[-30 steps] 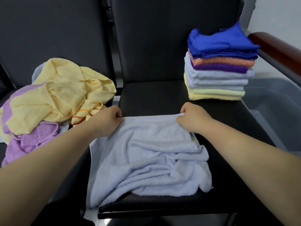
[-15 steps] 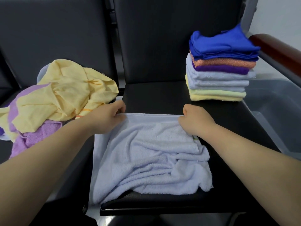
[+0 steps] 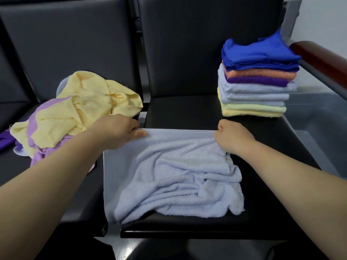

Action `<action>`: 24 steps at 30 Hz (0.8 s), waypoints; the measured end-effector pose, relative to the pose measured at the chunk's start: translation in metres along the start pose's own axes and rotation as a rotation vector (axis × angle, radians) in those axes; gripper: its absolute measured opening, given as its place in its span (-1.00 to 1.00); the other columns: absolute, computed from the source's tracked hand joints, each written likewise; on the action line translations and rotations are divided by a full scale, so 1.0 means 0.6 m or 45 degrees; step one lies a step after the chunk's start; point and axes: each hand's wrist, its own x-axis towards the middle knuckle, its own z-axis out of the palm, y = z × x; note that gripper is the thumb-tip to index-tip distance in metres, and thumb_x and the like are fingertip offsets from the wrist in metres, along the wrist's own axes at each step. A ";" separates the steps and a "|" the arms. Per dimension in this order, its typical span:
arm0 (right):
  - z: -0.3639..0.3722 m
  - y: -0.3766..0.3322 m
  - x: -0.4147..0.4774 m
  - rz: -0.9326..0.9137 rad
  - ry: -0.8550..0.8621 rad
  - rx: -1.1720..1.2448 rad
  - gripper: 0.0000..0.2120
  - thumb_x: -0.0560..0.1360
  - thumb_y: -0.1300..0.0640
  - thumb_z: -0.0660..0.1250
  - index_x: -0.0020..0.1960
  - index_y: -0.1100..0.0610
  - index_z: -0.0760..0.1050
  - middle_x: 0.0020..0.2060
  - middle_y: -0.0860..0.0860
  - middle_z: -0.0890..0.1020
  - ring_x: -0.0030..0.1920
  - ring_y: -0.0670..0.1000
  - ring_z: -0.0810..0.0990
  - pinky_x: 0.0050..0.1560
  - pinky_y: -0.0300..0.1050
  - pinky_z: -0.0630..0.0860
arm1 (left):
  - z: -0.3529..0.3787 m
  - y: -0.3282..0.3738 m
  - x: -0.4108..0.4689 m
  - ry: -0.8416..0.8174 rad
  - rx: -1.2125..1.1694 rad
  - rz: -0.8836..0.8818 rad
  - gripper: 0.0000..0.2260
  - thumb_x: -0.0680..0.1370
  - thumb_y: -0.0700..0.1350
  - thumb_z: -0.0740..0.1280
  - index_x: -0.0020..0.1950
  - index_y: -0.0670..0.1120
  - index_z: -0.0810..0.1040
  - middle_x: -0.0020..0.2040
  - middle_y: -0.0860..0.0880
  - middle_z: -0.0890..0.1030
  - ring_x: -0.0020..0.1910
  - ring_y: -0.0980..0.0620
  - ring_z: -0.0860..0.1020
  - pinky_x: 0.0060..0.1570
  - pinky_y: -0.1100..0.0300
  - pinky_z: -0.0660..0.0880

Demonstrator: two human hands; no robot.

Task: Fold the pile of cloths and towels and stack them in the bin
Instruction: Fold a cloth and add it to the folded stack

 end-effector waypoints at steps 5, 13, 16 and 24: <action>0.004 0.005 0.000 0.002 -0.002 -0.031 -0.85 0.61 0.10 0.18 -0.13 0.08 0.34 -0.20 0.02 0.47 -0.29 0.03 0.37 -0.31 -0.05 0.30 | 0.000 -0.010 -0.017 -0.002 0.001 0.023 -0.64 0.63 0.25 0.23 -0.17 0.00 0.44 -0.24 0.09 0.51 -0.23 0.05 0.47 -0.26 0.10 0.36; 0.002 0.011 0.000 0.047 0.035 0.062 -0.87 0.54 0.21 0.18 -0.09 0.07 0.48 -0.13 0.01 0.59 -0.16 0.07 0.56 -0.25 -0.04 0.45 | 0.009 -0.036 -0.050 0.027 -0.068 -0.193 -0.74 0.68 0.06 0.15 -0.07 -0.02 0.52 -0.20 0.05 0.55 -0.16 -0.02 0.51 -0.24 0.11 0.38; 0.000 0.014 -0.005 0.119 0.051 0.136 -0.78 0.47 0.28 0.19 -0.32 0.09 0.38 -0.28 0.03 0.55 -0.32 0.08 0.42 -0.36 -0.09 0.30 | 0.018 -0.041 -0.057 0.046 -0.265 -0.312 -0.76 0.67 -0.01 0.17 -0.08 -0.05 0.56 -0.18 0.00 0.59 -0.14 -0.06 0.54 -0.18 0.08 0.44; -0.053 -0.014 -0.028 0.296 0.171 0.825 -0.91 0.52 0.22 0.41 0.01 0.16 0.65 -0.12 0.17 0.73 -0.07 0.14 0.73 0.14 0.18 0.68 | -0.009 -0.026 -0.072 0.296 -1.470 -0.773 -0.82 0.61 -0.15 0.34 0.00 -0.27 0.59 -0.31 -0.18 0.67 -0.44 -0.08 0.52 -0.37 0.13 0.54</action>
